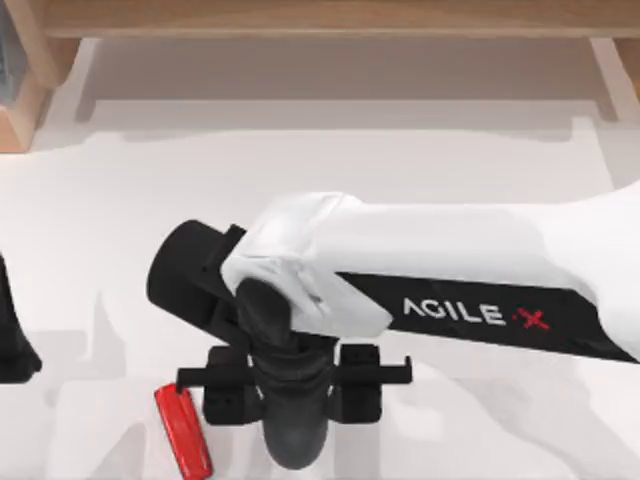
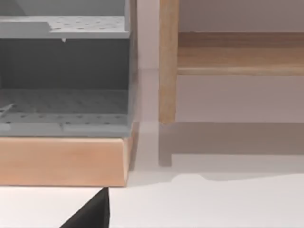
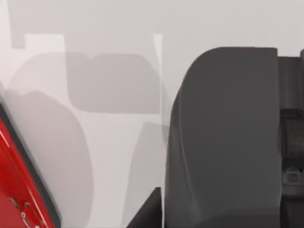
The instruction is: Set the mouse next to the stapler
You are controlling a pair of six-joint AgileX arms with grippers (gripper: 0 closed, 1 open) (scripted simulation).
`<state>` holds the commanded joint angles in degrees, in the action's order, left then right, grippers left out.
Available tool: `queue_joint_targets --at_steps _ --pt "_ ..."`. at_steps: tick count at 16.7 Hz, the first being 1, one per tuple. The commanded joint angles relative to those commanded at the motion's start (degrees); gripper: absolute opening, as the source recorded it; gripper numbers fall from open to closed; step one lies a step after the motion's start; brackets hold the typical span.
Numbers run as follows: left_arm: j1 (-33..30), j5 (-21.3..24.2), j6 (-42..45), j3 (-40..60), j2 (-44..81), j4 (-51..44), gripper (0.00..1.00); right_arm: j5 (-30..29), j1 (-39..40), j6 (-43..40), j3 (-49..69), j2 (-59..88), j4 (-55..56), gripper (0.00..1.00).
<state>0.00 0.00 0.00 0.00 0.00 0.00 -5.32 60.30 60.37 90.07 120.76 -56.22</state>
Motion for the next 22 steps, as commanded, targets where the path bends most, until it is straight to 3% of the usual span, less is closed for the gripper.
queue_joint_targets --at_steps 22 --pt "0.0 0.0 0.0 0.0 0.0 0.0 1.00 -0.1 0.0 -0.2 -1.5 1.2 2.9 0.00"
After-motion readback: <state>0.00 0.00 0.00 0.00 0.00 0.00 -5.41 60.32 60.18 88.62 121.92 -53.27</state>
